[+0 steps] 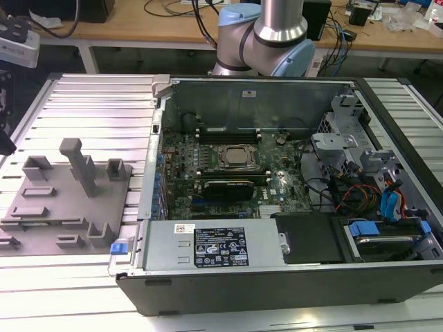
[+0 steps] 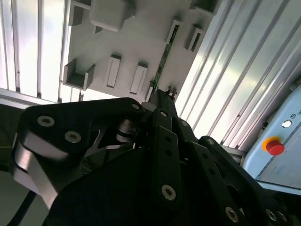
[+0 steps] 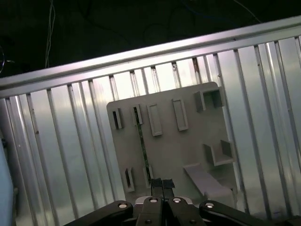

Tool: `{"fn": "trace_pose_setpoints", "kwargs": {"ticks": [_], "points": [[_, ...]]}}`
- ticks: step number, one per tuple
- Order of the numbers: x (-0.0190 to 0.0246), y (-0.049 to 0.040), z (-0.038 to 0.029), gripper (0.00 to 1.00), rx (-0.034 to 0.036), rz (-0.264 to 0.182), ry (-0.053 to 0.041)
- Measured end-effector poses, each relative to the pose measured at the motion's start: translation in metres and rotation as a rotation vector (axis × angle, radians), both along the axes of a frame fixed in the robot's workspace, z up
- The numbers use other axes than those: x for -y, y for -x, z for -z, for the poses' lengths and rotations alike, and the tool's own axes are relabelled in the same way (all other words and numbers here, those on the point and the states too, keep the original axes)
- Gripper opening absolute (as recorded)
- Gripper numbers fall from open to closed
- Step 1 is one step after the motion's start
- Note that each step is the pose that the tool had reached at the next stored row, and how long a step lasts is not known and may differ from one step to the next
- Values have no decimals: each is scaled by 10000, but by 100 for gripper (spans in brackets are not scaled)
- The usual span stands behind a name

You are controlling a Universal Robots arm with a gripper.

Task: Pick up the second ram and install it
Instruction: 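Pick up the second ram and move it above second insertion slot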

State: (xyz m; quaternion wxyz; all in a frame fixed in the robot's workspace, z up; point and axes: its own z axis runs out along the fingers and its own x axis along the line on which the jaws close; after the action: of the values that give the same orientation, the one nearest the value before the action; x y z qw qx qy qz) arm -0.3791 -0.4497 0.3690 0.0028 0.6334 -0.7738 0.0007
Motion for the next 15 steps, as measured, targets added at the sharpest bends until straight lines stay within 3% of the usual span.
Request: {"fn": "trace_pose_setpoints", "kwargs": {"ticks": [5, 13, 15], "points": [[0, 0, 0, 11, 1, -515, 0], [0, 0, 0, 11, 0, -555, 10], [0, 0, 0, 29, 0, -564, 14]]}}
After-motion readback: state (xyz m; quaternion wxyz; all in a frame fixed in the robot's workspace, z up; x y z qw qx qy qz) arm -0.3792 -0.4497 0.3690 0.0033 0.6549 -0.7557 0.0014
